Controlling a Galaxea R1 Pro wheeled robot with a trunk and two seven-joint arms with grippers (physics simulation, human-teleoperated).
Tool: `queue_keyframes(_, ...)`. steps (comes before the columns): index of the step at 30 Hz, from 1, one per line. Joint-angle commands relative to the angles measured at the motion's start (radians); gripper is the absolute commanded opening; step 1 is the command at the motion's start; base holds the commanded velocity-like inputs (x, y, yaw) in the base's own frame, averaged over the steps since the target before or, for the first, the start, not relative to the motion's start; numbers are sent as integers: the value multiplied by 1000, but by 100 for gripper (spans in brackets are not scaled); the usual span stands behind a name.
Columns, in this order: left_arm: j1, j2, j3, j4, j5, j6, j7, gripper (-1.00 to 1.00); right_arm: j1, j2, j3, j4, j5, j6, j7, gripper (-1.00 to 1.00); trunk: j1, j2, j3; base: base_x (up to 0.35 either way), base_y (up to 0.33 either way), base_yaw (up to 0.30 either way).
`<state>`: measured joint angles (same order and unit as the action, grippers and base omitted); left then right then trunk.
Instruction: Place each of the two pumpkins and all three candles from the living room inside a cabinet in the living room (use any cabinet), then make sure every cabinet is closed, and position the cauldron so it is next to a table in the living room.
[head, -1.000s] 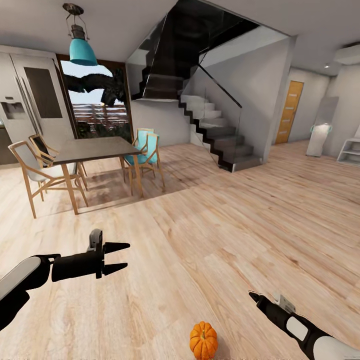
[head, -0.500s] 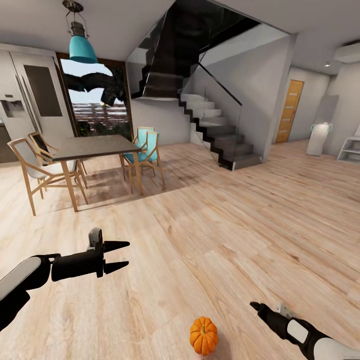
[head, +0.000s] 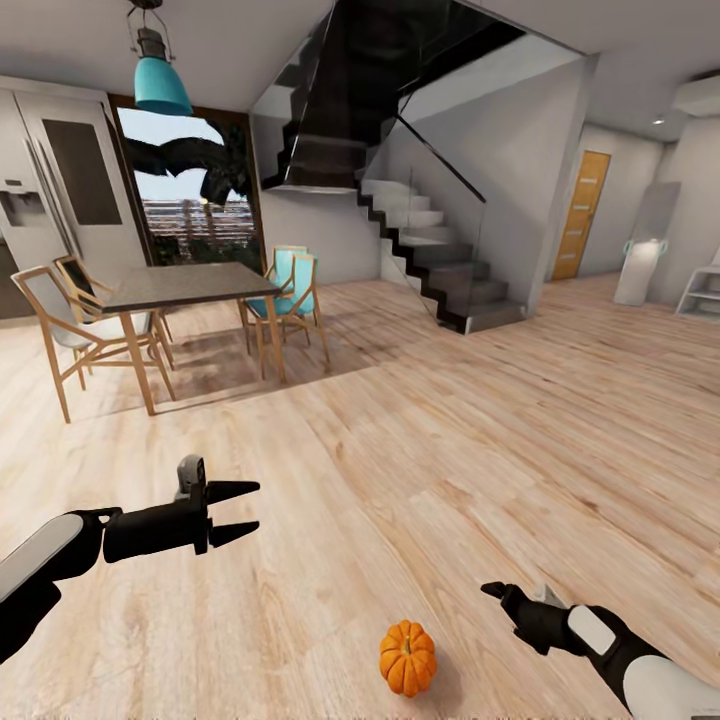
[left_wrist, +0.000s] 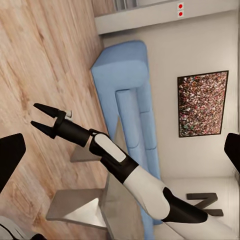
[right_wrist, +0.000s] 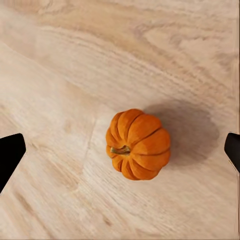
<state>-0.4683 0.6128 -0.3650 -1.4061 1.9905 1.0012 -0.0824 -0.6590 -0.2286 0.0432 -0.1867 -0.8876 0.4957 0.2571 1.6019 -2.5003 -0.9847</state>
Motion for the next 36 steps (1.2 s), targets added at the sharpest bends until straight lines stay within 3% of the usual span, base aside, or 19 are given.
queue_keyframes(1, -1, 1, -3, 1, -6, 0, -13, 100, -1, -3, 4, -1, -10, 4, -4, 100, 0, -1, -5, 0, 0, 0)
queue_keyframes(5, -1, 1, -4, 2, -12, 0, -31, 100, -2, -17, 3, -2, -31, 2, -23, 100, 2, -2, -20, 0, 0, 0)
queue_keyframes(18, -1, -3, -9, 1, -12, 0, -36, 100, -2, -32, 4, -3, -34, -12, -27, 100, 8, -5, -71, 0, 0, 0)
queue_keyframes(36, -1, -9, -11, 1, -14, 0, -36, 100, -2, -37, 4, -3, -34, -31, -17, 100, 16, -9, -140, 0, 0, 0)
